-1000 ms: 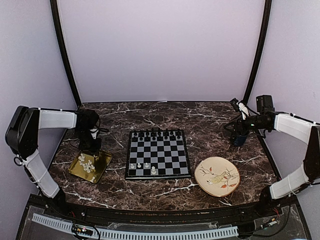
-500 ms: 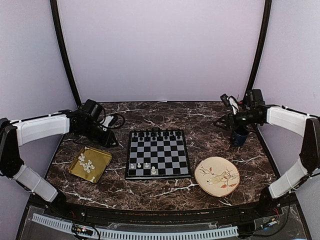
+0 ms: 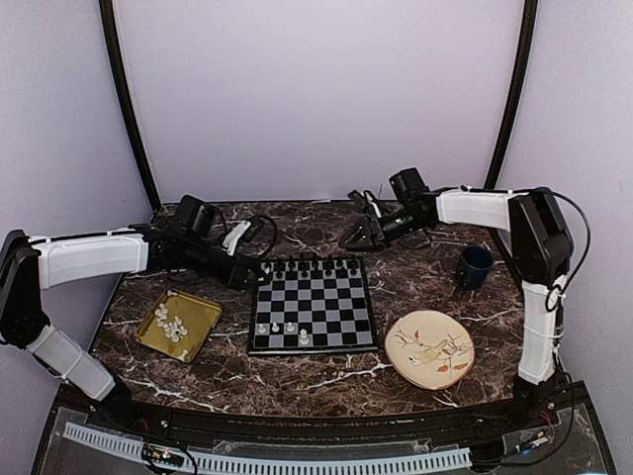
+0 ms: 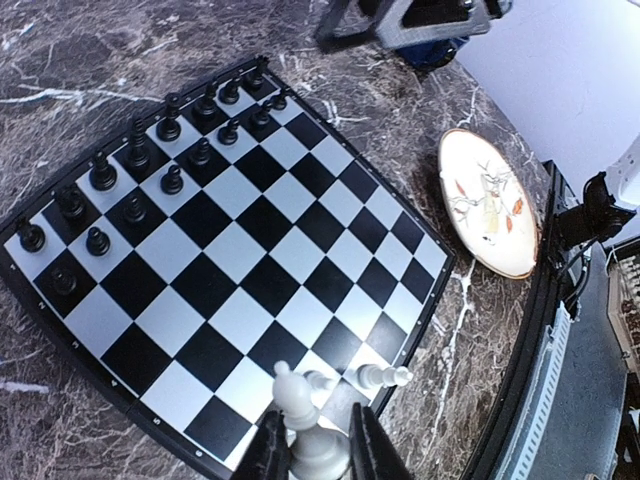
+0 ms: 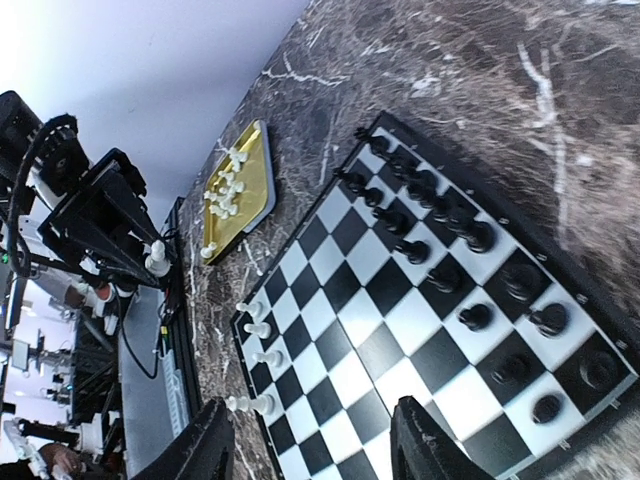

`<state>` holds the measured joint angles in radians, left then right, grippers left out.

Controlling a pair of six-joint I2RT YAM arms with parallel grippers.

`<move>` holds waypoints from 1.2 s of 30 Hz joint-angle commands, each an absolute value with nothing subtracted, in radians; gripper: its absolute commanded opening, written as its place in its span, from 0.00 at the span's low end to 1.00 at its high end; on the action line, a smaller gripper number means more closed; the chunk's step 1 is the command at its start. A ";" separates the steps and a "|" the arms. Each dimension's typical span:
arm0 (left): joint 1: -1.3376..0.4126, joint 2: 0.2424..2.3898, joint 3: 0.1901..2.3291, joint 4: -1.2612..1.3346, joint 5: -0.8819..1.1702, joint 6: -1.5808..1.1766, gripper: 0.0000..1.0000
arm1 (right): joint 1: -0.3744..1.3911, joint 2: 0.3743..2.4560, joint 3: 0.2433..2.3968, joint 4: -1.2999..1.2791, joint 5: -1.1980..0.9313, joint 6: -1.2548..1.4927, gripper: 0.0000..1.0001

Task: Set up the chess pieces on the board
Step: Pass from the left arm to the right

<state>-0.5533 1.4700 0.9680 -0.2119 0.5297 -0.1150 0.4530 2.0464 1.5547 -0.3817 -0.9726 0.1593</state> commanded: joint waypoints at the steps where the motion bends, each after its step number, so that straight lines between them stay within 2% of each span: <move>1: -0.578 1.408 0.926 -0.130 0.609 -0.091 0.12 | 0.548 2.132 1.690 -0.381 -1.061 0.300 0.52; 13: -0.594 1.432 0.948 -0.174 0.606 -0.054 0.12 | 0.671 2.246 1.814 -0.236 -1.137 0.508 0.52; 19: -0.595 1.427 0.951 -0.180 0.600 -0.051 0.12 | 0.717 2.275 1.806 -0.145 -1.190 0.607 0.51; 36: -0.595 1.434 0.956 -0.191 0.591 -0.048 0.12 | 0.789 2.309 1.819 -0.119 -1.221 0.630 0.42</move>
<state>-0.5884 1.4425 0.9398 -0.1749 0.5892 -0.0628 0.7776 2.2875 1.7935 -0.1566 -1.2011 0.6197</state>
